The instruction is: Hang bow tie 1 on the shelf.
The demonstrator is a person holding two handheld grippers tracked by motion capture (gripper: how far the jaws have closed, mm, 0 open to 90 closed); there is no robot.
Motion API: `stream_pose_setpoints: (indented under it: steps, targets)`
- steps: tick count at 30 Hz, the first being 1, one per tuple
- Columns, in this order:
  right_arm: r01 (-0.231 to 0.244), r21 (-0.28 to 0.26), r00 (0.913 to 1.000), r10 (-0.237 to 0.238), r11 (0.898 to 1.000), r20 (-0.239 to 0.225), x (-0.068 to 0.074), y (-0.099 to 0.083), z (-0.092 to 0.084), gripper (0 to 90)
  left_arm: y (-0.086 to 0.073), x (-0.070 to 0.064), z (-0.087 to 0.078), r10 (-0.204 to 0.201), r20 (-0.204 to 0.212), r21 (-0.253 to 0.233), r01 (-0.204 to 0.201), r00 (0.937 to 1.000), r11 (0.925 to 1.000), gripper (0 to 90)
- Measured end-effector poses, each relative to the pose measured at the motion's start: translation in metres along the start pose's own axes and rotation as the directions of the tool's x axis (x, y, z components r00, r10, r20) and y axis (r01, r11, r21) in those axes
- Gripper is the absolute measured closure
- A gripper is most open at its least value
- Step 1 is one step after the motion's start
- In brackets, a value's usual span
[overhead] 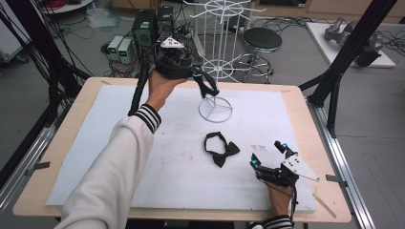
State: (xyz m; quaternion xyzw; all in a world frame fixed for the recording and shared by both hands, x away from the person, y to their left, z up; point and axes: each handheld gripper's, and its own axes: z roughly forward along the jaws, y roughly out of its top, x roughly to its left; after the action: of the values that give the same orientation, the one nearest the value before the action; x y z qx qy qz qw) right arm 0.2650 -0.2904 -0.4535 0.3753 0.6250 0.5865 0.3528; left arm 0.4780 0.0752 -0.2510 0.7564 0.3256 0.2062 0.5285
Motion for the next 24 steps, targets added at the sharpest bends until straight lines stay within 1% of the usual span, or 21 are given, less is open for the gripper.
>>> stream_pose_setpoints:
  steps: [3,4,6,7,9,12,14,15,16,20,22,24]
  targets:
    - [-0.003,0.003,1.0,0.003,1.0,-0.001,0.0,0.0,0.0,2.2,0.001,-0.002,-0.003,0.004,0.01,-0.02,-0.004,0.9999,0.9998,42.0]
    - [0.005,-0.001,1.0,-0.005,1.0,-0.001,0.0,0.0,0.0,2.2,0.001,-0.003,-0.005,0.011,0.016,-0.031,-0.01,0.9998,0.9995,39.7]
    - [-0.001,0.002,1.0,0.001,1.0,-0.002,0.0,0.0,0.0,2.2,0.001,-0.005,-0.008,0.026,0.019,-0.045,-0.025,0.9995,0.9987,34.1]
    - [0.009,-0.003,1.0,-0.009,1.0,0.0,-0.001,0.0,0.001,2.2,0.001,-0.006,-0.01,0.035,0.023,-0.05,-0.034,0.9991,0.9982,31.1]
    - [-0.001,0.004,1.0,0.001,1.0,0.0,0.0,0.0,0.0,2.2,0.0,-0.008,-0.015,0.045,0.023,-0.064,-0.044,0.9987,0.997,26.9]
    - [0.006,0.006,1.0,-0.006,1.0,0.003,0.0,0.0,0.001,2.2,-0.002,-0.009,-0.025,0.066,0.029,-0.101,-0.062,0.9974,0.9929,24.0]
    - [0.007,0.006,1.0,-0.007,1.0,0.006,0.0,0.0,0.001,2.2,-0.005,-0.009,-0.033,0.067,0.042,-0.133,-0.061,0.9969,0.9892,21.7]
    - [0.009,0.007,0.9999,-0.009,1.0,0.007,0.0,0.0,0.001,2.2,-0.007,-0.009,-0.038,0.076,0.049,-0.145,-0.069,0.9959,0.9871,21.0]
    - [-0.002,0.007,1.0,0.002,1.0,0.007,0.0,0.0,0.001,2.2,-0.01,-0.009,-0.043,0.08,0.056,-0.159,-0.07,0.9953,0.9848,20.9]
    - [0.007,0.01,0.9999,-0.007,1.0,0.011,0.001,0.0,0.001,2.2,-0.023,-0.006,-0.063,0.103,0.065,-0.194,-0.089,0.9925,0.977,18.6]
    - [0.01,0.006,0.9999,-0.011,1.0,0.012,0.001,0.0,0.001,2.2,-0.032,-0.004,-0.074,0.104,0.076,-0.206,-0.086,0.9917,0.9747,18.3]
    - [0.003,0.006,0.9999,-0.003,1.0,0.013,0.002,0.0,0.0,2.2,-0.041,-0.001,-0.084,0.101,0.083,-0.216,-0.081,0.9914,0.973,18.0]
